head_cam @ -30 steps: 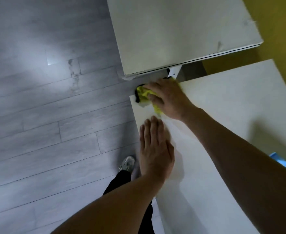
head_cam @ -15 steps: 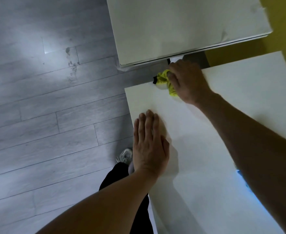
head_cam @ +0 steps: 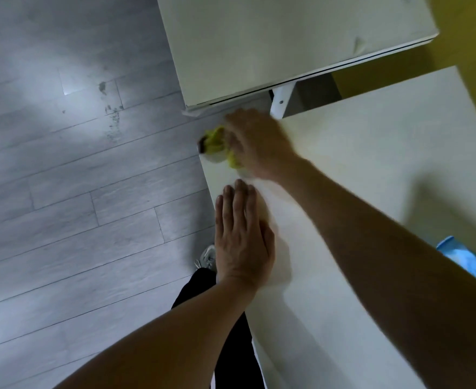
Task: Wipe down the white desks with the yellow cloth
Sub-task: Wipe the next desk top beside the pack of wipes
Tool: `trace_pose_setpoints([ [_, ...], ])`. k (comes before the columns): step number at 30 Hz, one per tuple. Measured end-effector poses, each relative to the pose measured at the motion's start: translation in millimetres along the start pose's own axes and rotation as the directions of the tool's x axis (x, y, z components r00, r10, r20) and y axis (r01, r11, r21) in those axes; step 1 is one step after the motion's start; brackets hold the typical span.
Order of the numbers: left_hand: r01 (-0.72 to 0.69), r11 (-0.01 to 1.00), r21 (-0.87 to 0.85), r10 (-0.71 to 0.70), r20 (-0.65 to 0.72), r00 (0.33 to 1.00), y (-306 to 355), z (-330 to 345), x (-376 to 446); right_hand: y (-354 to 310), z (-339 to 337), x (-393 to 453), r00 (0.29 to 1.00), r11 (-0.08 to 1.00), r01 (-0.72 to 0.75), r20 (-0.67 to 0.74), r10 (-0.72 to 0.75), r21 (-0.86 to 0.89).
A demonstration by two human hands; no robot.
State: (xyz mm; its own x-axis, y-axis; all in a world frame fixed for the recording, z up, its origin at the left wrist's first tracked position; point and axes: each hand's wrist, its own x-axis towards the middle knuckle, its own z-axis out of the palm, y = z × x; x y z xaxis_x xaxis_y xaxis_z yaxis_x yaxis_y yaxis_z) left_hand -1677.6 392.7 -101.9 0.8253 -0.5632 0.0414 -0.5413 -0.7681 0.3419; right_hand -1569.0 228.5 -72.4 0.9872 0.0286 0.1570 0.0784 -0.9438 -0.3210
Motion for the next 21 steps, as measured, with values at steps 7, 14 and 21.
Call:
trace_pose_setpoints([
  [7, 0.006, 1.0, 0.0, -0.006, -0.013, 1.0, 0, 1, -1, 113, -38, -39, 0.941, 0.926, -0.337, -0.105, 0.323, -0.173],
  [14, 0.003, 1.0, 0.02, -0.003, -0.015, 1.0, 1, 3, -2, -15, 4, 6, 0.988, 0.976, -0.157, -0.025, 0.155, -0.154],
  [21, -0.037, 0.999, 0.036, 0.038, -0.024, 0.999, 0, 1, -1, 61, -18, -26, 0.976, 0.966, -0.185, -0.15, 0.159, -0.182],
])
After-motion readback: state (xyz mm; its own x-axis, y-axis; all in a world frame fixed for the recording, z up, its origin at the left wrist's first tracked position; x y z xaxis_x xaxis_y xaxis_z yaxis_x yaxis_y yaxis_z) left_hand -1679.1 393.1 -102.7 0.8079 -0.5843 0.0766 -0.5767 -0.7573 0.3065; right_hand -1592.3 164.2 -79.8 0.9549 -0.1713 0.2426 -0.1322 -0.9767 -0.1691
